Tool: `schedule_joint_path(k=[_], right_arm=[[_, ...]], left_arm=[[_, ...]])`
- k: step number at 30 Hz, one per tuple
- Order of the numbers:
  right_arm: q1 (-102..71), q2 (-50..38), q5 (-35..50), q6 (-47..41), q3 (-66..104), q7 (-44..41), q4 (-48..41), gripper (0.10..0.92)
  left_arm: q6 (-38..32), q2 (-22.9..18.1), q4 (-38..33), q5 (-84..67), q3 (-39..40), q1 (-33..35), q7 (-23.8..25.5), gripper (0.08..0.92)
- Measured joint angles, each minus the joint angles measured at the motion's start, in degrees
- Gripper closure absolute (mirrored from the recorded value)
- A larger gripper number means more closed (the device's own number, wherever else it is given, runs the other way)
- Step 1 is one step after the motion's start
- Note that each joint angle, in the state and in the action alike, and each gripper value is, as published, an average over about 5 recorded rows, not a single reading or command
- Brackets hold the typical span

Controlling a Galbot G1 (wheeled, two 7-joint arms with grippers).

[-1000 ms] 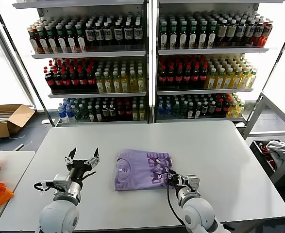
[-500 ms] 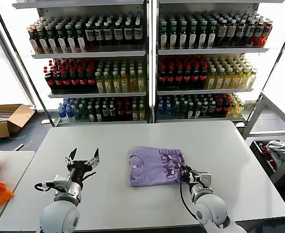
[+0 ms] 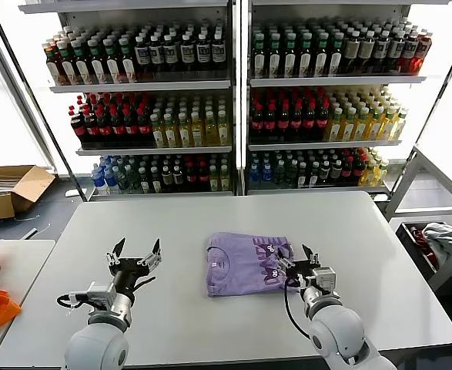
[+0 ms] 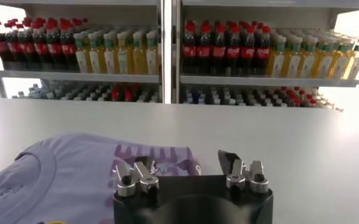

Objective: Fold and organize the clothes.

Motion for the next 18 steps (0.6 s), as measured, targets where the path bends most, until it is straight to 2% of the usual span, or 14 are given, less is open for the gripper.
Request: schedule_joint_path(k=[5, 11, 18], right_arm=[[-0.2, -1.8, -5.2, 2.1, 1.5, -0.4, 0.7, 0.207], [-2.9, -2.9, -11.0, 4.6, 6.9, -1.1, 3.3, 0.203], [-8.2, -3.2, -12.4, 5.7, 15.5, -1.8, 6.3, 0.203]], left_arm=[[-1.4, -0.6, -0.7, 0.7, -0.2, 0.6, 0.0, 0.177], [-4.3, -1.7, -1.8, 1.8, 0.1, 1.1, 0.2, 0.177], [-7.0, -2.3, -2.2, 2.2, 0.4, 0.8, 0.7, 0.177]])
